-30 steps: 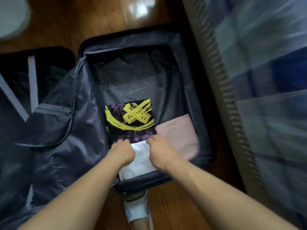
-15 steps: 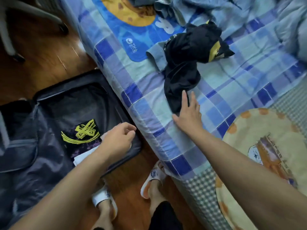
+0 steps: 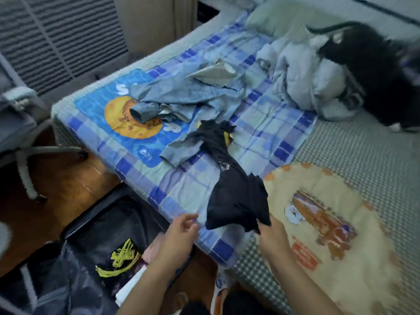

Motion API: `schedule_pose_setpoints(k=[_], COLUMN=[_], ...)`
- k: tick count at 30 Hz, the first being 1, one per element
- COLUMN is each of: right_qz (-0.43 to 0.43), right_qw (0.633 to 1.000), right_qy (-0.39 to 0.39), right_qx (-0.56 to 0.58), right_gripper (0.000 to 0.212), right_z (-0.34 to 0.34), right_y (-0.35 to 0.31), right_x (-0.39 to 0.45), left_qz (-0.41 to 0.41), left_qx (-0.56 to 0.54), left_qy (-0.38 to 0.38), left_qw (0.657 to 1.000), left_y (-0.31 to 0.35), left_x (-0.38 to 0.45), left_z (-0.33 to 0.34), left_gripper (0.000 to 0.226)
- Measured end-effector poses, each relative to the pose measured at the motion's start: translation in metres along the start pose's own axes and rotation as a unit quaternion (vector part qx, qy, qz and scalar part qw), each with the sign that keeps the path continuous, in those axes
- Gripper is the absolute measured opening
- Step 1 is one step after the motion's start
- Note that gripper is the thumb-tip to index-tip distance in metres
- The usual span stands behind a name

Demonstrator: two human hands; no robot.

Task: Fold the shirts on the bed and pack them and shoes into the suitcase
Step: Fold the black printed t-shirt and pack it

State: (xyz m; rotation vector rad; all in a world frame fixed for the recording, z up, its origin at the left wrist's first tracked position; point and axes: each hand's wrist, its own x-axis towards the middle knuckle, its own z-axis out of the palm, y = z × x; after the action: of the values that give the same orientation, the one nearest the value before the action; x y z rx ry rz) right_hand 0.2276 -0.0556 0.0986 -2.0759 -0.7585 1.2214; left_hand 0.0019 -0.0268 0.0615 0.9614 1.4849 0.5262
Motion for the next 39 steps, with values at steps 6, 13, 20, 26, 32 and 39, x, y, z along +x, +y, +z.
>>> schedule_pose_setpoints(k=[6,13,20,26,32,39], right_qz=[0.022,-0.036,-0.109,-0.236,-0.404,-0.34], right_qw=[0.957,0.913,0.91,0.911,0.837,0.822], right_qy=[0.073,0.073,0.169,0.169,0.234,0.324], right_qx=[0.28,0.4,0.364,0.293,0.285,0.322], right_gripper=[0.017,0.021,0.015,0.024,0.028,0.025], right_z=[-0.077,-0.162,-0.279,-0.375,-0.449,-0.482], right_y=[0.004,-0.016,-0.048,-0.144,-0.235,-0.211], right_x=[-0.126,-0.179,-0.144,-0.128,-0.161,-0.159], left_qz=[0.214,0.323,0.535,0.557,0.628,0.728], left_qx=[0.244,0.218,0.335,0.325,0.2,0.491], left_qy=[-0.321,-0.107,0.026,0.16,0.246,0.079], left_qw=[0.89,0.915,0.775,0.747,0.711,0.472], left_y=[0.046,0.096,0.234,0.399,0.532,0.51], left_x=[-0.072,-0.118,-0.114,-0.139,-0.21,-0.182], left_z=[0.087,0.136,0.143,0.184,0.2,0.198], left_gripper=[0.09,0.04,0.037,0.034,0.033,0.056])
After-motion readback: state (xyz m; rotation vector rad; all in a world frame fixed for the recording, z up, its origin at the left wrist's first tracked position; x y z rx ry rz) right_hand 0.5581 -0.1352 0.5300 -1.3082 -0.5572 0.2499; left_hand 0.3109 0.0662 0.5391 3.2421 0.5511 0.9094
